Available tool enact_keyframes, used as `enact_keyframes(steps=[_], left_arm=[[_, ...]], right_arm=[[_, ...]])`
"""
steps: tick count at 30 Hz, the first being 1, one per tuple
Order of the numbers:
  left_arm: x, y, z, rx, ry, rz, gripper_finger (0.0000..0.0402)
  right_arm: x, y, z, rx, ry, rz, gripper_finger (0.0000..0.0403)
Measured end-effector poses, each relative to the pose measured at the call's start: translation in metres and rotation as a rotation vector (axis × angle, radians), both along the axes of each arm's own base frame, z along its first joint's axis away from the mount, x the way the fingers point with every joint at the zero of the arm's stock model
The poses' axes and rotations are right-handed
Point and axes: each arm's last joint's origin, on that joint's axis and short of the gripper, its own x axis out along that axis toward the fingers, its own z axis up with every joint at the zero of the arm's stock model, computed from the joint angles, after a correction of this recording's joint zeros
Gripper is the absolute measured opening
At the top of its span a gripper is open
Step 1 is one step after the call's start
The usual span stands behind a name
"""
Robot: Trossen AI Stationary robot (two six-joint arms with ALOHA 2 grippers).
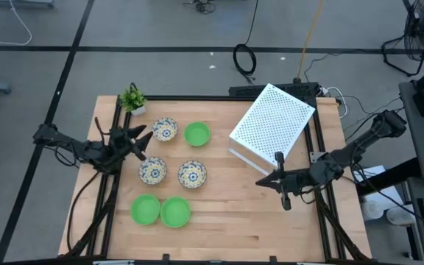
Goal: Pick & Place Mini bowls
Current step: Put the top yellow patterned bowl on the shelf
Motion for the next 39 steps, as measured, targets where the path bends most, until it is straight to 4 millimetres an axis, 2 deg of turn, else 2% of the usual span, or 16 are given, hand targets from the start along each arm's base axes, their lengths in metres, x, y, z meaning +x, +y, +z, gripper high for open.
enact_keyframes(steps=[4, 8, 13, 17, 20, 23, 29, 39], left_arm=[[-0.001, 0.001, 0.002, -0.124, -0.022, 0.003, 0.0255], [-0.003, 0.004, 0.019, -0.234, 0.026, -0.008, 0.0255], [0.005, 0.009, 0.047, -0.298, 0.214, -0.035, 0.0255], [0.013, 0.018, 0.067, -0.338, 0.369, 0.060, 0.0255], [0.024, 0.028, 0.073, -0.382, 0.513, 0.120, 0.0255], [0.040, 0.041, 0.068, -0.451, 0.630, 0.126, 0.0255], [0.065, 0.074, 0.036, -0.689, 0.811, 0.156, 0.0255], [0.074, 0.115, -0.004, -0.860, 0.976, 0.321, 0.0255]], right_arm=[[0.000, 0.000, 0.002, 0.010, -0.016, 0.000, 0.0000], [0.001, 0.000, 0.005, 0.016, -0.051, 0.002, 0.0000], [0.001, 0.000, 0.008, 0.015, -0.072, 0.001, 0.0000], [0.001, 0.000, 0.008, 0.030, -0.070, 0.000, 0.0000], [0.001, 0.000, 0.007, 0.032, -0.069, -0.001, 0.0000], [0.001, 0.000, 0.007, 0.031, -0.067, -0.001, 0.0000], [0.004, 0.002, 0.003, 0.033, -0.049, -0.002, 0.0000], [0.005, 0.003, 0.003, 0.034, -0.045, -0.002, 0.0000]])
